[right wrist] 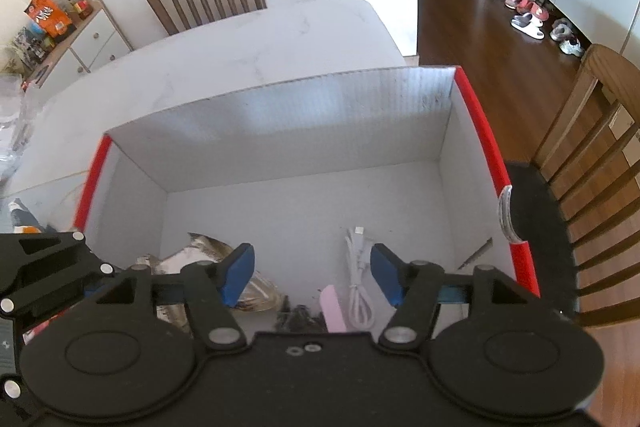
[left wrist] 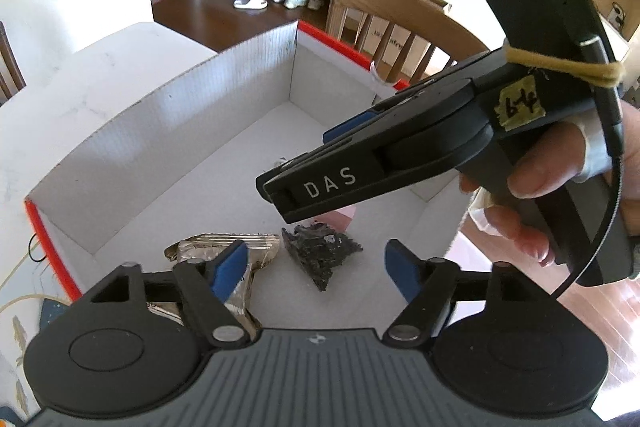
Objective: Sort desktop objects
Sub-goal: 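Open left tool to drop black bag while right tool releases white cable in box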
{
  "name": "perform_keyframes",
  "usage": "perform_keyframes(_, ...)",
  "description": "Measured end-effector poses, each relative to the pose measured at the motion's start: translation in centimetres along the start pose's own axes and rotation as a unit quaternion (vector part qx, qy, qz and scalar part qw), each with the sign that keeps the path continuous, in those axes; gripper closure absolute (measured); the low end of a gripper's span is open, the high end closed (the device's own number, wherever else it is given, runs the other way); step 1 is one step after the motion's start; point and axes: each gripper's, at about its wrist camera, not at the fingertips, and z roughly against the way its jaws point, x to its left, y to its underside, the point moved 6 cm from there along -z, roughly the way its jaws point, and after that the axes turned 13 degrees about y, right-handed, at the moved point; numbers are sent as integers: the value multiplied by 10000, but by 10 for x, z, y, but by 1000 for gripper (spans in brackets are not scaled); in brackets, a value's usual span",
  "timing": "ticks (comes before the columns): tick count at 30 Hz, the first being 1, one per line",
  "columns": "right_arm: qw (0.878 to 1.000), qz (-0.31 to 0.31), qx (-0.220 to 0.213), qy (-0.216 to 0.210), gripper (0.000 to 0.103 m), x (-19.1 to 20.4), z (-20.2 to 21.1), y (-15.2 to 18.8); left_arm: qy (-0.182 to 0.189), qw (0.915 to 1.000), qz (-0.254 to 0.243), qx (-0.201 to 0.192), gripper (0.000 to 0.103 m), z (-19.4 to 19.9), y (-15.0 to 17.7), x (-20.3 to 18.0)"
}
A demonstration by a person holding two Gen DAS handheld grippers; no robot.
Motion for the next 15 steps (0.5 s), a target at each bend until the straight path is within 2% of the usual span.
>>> perform_keyframes(9, 9995, -182, -208, -131, 26, 6, 25, 4, 107, 9990, -15, -430, 18, 29, 7, -11)
perform_keyframes(15, 9984, -351, -427, -116, 13, 11, 40, 8, 97, 9979, -155, -617, 15, 48, 16, -14)
